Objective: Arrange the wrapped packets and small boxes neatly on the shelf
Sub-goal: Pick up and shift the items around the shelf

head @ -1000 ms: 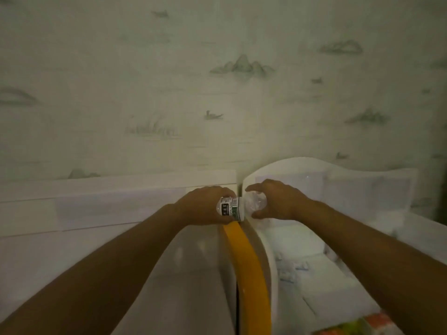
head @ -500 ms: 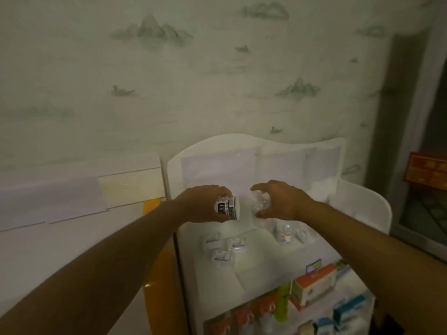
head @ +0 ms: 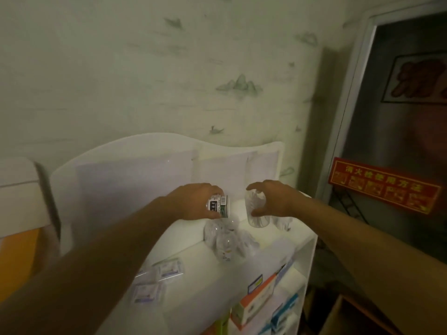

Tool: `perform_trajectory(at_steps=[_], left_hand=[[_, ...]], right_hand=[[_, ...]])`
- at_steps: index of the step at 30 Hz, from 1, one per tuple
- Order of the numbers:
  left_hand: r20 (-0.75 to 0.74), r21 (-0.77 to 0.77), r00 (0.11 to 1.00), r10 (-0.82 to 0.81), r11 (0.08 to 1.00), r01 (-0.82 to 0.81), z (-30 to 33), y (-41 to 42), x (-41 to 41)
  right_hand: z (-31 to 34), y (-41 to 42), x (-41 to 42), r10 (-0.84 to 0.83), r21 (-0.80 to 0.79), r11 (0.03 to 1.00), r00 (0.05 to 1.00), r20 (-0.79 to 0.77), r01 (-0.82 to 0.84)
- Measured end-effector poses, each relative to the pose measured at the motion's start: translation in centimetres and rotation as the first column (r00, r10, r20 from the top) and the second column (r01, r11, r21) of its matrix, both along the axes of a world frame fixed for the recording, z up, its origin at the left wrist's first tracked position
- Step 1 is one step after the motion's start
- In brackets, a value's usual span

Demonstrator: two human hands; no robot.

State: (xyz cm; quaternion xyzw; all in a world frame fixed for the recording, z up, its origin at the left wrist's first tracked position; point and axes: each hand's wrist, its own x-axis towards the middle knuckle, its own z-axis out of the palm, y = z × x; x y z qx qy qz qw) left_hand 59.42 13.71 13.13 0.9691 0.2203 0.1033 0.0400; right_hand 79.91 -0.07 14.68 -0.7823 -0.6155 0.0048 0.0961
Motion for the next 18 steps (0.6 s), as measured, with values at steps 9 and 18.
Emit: perform_trajectory(at_steps=[9,18], left_hand=[[-0.093,0.021,0.995,-0.029,0.999,0.031,-2.6,2.8,9.2],[-0.196,-0.025,0.979,0.059,0.998,-0.065,-8.1,2.9,22.8]], right_hand=[[-2.1,2.2,8.5,-0.03,-0.012,0.999,0.999,-0.042,0.03],[-5.7,4.5,21.6,-0.011,-0.015,1.0,0.995,-0.1,0.009]])
